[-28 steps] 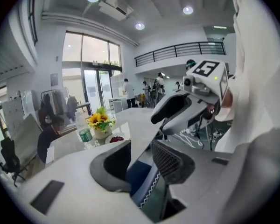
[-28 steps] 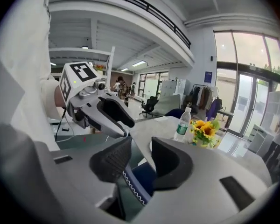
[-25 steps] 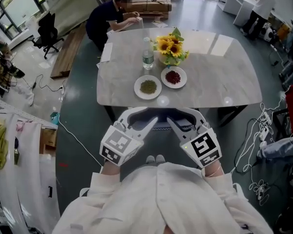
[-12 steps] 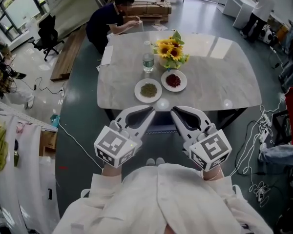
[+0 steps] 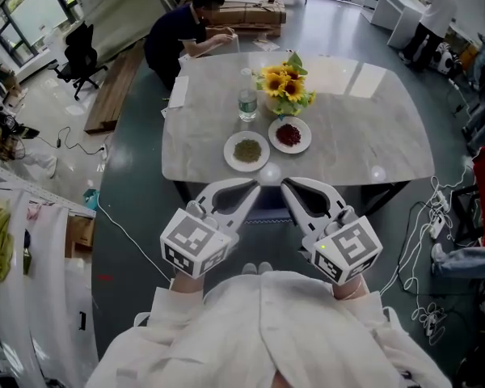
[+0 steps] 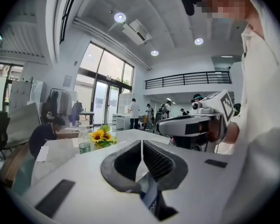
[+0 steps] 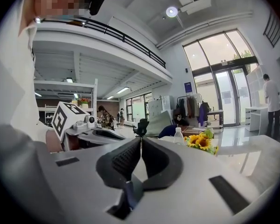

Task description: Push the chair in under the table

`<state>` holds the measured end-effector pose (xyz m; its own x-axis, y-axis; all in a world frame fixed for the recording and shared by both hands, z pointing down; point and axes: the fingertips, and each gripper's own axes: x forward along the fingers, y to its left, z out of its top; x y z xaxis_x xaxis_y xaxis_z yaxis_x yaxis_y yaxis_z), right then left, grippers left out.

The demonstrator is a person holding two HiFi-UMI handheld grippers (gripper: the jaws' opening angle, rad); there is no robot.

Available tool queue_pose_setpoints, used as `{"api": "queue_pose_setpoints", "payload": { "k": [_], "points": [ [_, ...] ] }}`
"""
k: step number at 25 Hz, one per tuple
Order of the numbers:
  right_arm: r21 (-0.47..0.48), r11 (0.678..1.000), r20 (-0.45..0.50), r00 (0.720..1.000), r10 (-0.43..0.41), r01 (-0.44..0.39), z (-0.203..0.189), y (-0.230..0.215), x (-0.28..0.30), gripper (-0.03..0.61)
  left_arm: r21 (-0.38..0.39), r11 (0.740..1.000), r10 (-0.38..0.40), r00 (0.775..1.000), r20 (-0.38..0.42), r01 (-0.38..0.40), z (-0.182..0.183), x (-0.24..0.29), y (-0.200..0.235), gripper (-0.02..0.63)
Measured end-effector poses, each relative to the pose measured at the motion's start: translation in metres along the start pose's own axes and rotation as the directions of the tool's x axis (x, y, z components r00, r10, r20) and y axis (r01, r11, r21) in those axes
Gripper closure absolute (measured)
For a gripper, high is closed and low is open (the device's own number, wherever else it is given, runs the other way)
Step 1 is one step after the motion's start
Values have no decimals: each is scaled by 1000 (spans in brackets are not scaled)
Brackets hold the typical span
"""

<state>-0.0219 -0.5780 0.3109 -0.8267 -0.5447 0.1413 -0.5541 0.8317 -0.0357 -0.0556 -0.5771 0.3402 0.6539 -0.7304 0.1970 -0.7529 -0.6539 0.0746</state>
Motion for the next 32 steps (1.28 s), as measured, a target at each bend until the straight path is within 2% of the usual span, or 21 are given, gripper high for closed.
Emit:
{"api": "queue_pose_setpoints", "payload": {
  "k": [7, 15, 26, 32],
  "points": [
    [20, 1000, 17, 1000, -6, 6, 2, -2, -1, 545, -37, 999, -5, 1000, -4, 5, 0, 2, -2, 589],
    [12, 1000, 4, 1000, -13, 13, -5, 1, -3, 546, -29, 999, -34, 999, -32, 33, -7, 8, -12, 589],
    [-1, 994, -7, 994, -108, 108, -4, -26, -20, 547, -44, 999, -25, 999, -34, 23, -7, 7, -12, 589],
    [-1, 994, -15, 994, -112, 112, -9, -29, -20, 548, -26, 1000, -13, 998, -58, 12, -16, 11, -8, 589]
  ]
}}
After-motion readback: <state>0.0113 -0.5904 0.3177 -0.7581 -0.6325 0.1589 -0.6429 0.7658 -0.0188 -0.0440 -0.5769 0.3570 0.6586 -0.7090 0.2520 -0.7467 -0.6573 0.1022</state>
